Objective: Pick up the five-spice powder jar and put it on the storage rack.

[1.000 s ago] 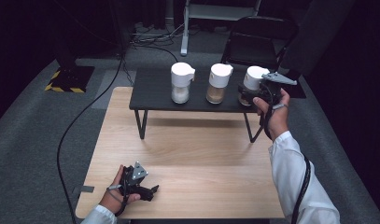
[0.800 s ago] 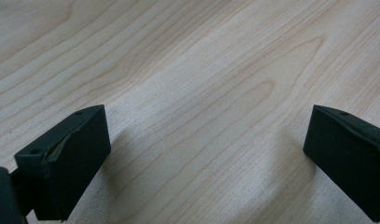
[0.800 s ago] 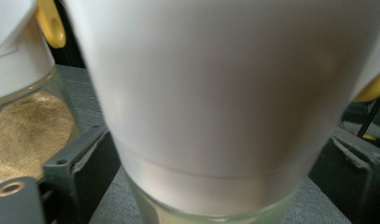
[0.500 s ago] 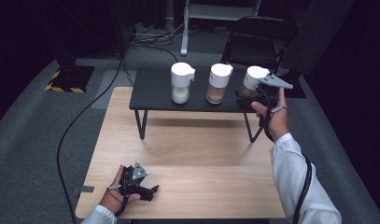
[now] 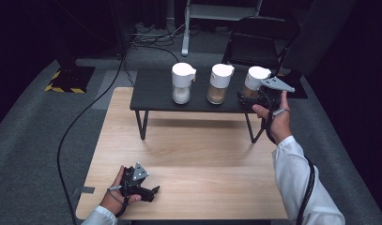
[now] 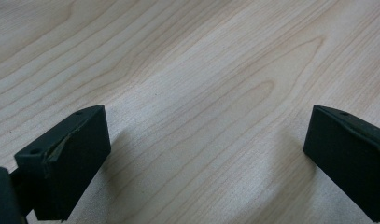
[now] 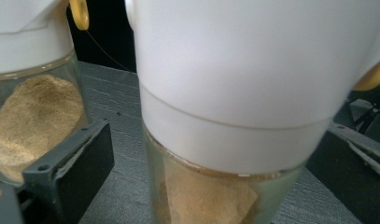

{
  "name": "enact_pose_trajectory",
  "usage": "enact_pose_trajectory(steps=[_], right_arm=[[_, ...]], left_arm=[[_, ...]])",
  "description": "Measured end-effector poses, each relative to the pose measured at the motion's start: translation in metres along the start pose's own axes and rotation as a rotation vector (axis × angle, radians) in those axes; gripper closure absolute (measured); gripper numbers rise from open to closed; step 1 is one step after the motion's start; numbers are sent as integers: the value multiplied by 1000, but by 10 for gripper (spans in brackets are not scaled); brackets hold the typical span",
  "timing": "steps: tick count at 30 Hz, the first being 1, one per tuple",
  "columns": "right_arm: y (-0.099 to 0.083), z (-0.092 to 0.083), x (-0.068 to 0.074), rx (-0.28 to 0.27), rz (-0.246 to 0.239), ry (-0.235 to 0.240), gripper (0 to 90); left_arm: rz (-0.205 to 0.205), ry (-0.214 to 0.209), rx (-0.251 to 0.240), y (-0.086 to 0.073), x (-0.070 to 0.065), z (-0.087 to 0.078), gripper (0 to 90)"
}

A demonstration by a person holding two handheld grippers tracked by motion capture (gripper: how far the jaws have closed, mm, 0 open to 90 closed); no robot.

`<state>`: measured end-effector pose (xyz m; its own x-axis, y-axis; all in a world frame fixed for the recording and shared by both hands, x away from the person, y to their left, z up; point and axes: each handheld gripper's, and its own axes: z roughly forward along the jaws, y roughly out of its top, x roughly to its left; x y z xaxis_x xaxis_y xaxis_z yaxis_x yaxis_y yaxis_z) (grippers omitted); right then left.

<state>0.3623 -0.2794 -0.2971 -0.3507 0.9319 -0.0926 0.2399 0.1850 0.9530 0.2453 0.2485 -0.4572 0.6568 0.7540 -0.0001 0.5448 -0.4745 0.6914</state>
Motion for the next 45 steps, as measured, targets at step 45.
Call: enact_pose_trajectory(steps=[45], right_arm=[[-59,-57,21,-77,-206,-28,9]], left_arm=[[-1,0,0,0,0,0,5]])
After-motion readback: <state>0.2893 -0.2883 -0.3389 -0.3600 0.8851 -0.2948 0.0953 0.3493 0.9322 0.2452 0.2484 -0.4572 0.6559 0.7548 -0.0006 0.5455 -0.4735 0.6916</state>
